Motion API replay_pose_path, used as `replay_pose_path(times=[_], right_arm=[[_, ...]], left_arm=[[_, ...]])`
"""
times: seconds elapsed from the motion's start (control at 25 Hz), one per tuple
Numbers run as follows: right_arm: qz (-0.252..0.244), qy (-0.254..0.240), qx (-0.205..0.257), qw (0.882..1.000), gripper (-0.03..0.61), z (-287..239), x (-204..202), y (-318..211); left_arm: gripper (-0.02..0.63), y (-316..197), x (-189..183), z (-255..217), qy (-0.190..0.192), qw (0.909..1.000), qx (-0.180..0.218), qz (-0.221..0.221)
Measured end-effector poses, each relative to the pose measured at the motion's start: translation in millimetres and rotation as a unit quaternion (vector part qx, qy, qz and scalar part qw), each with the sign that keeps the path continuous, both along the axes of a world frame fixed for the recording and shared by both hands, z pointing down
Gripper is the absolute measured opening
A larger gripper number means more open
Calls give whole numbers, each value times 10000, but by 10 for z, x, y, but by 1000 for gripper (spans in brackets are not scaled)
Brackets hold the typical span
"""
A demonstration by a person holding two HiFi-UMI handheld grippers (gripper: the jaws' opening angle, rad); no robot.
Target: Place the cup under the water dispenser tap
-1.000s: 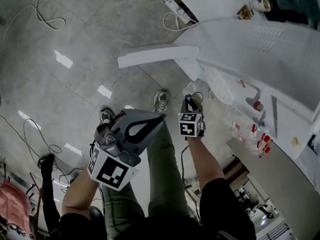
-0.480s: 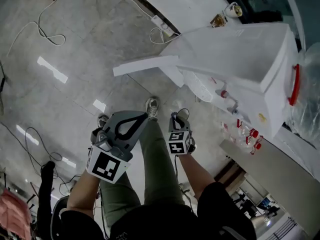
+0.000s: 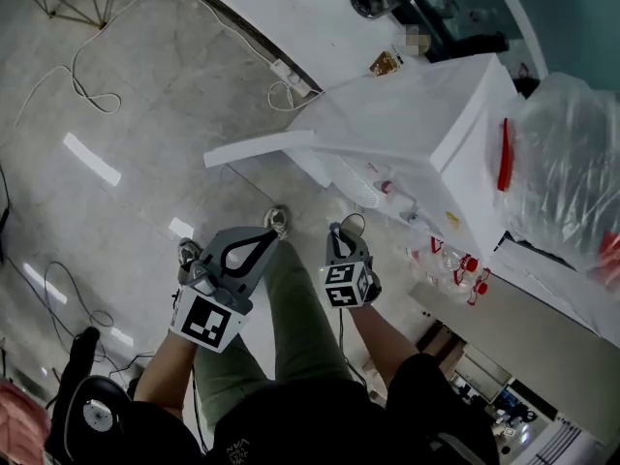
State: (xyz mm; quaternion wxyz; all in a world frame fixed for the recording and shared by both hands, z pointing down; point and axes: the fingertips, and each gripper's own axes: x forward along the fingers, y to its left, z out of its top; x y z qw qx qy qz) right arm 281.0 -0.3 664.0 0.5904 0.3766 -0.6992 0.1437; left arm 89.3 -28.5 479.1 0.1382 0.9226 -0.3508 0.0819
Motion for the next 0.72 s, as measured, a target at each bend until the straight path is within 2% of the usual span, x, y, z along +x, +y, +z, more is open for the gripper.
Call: replay_pose_path(times=[0.24,0.72], right_arm=[[-434,161,265,9986,69,-107,116,-424],[-1644,518,272,9847,69,54,138,-920]], left_arm=[[20,-115,116,-64,9,9998,61,-192],[20,-249,183,21,71,9965,50,-834]])
